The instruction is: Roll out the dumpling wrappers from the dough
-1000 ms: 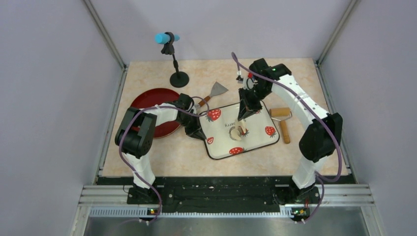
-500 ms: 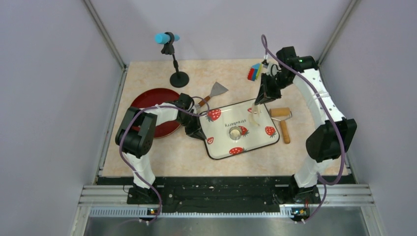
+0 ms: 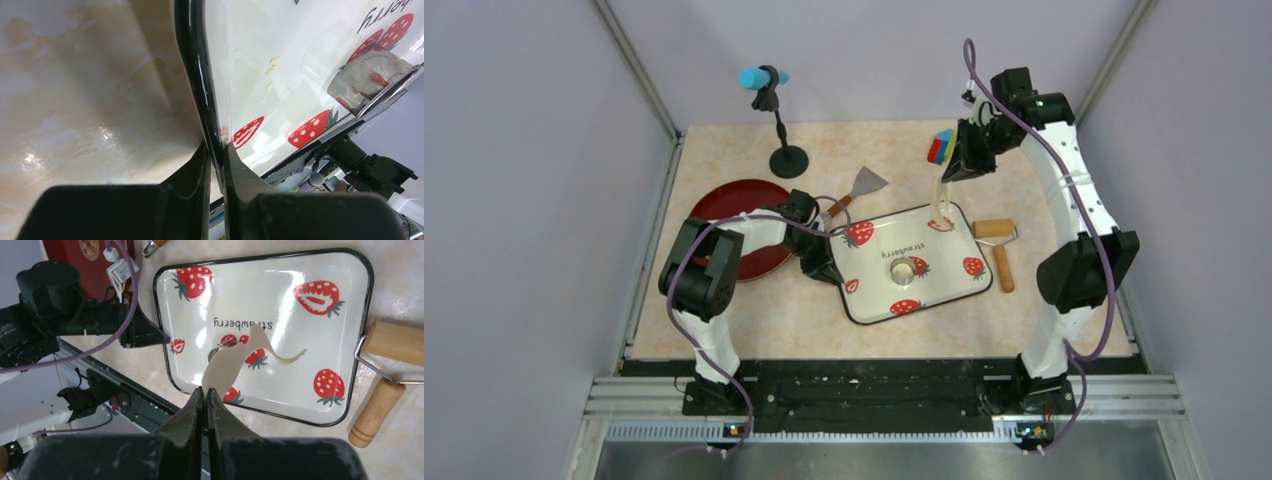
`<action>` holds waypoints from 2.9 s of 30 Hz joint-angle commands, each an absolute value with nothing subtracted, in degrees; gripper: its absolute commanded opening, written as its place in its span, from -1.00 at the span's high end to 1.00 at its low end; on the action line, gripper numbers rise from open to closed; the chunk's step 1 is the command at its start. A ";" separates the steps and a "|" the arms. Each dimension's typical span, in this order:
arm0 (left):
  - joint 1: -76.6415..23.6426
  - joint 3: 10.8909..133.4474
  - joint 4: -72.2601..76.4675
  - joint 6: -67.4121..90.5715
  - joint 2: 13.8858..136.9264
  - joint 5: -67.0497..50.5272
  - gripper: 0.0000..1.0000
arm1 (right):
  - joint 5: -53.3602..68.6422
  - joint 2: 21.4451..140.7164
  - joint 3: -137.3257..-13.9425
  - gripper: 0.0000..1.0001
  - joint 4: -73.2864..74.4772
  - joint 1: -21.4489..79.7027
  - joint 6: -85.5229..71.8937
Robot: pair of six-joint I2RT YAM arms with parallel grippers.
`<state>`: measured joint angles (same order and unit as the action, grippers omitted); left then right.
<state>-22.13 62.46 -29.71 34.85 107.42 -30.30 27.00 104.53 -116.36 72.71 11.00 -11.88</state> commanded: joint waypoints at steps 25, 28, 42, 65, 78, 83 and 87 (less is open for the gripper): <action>-24.08 60.91 -29.97 29.71 110.32 -23.83 1.00 | 12.88 125.83 -105.76 0.94 51.20 8.70 -10.92; -24.08 60.90 -30.00 29.71 110.46 -23.86 1.00 | 9.95 126.57 -105.59 0.92 51.06 8.77 -9.50; -24.08 62.43 -31.12 29.29 111.05 -23.67 1.00 | 0.19 121.28 -103.20 -0.57 51.37 10.41 -8.17; -24.46 64.73 -33.82 23.22 111.79 -23.45 1.00 | 9.55 107.79 -105.54 -0.87 54.48 9.28 -10.53; -24.95 65.77 -35.02 19.95 112.71 -23.82 1.00 | 22.76 100.58 -88.24 -0.77 57.36 11.59 -8.86; -25.06 65.26 -34.95 20.07 112.59 -23.72 1.00 | 25.93 101.63 -84.52 -0.59 59.17 16.00 -8.12; -25.13 64.44 -34.64 20.54 112.27 -23.65 1.00 | 29.59 104.32 -83.42 -0.52 59.76 18.73 -7.38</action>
